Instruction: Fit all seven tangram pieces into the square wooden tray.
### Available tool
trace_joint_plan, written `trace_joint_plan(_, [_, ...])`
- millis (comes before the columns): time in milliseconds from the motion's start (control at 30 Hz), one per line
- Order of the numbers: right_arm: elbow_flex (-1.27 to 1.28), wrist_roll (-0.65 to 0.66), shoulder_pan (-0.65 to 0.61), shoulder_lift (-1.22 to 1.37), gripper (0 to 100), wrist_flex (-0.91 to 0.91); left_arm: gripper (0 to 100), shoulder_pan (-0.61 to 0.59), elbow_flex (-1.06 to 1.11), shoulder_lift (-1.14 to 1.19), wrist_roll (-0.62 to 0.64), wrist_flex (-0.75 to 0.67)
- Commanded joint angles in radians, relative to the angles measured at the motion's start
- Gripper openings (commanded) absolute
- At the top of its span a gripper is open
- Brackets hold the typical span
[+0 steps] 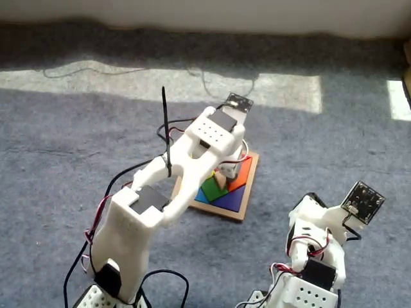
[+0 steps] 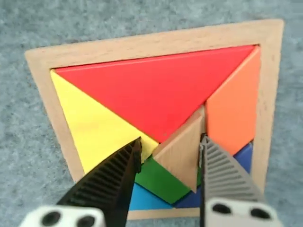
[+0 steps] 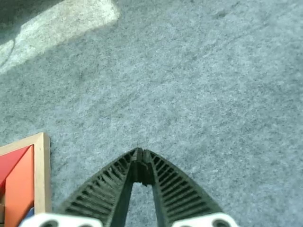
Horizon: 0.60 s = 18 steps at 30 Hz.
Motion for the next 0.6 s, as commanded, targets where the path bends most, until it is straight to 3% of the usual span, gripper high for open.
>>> trace_joint_plan(0, [0.114,0.012,-0.01,-0.016,0.5,0.001,25,0.012,-0.038,-0.008,0.011,-0.003])
trace_joint_plan(567, [0.114,0.012,-0.01,-0.016,0.5,0.001,25,-0.042,0.182,-0.334,0.002,0.003])
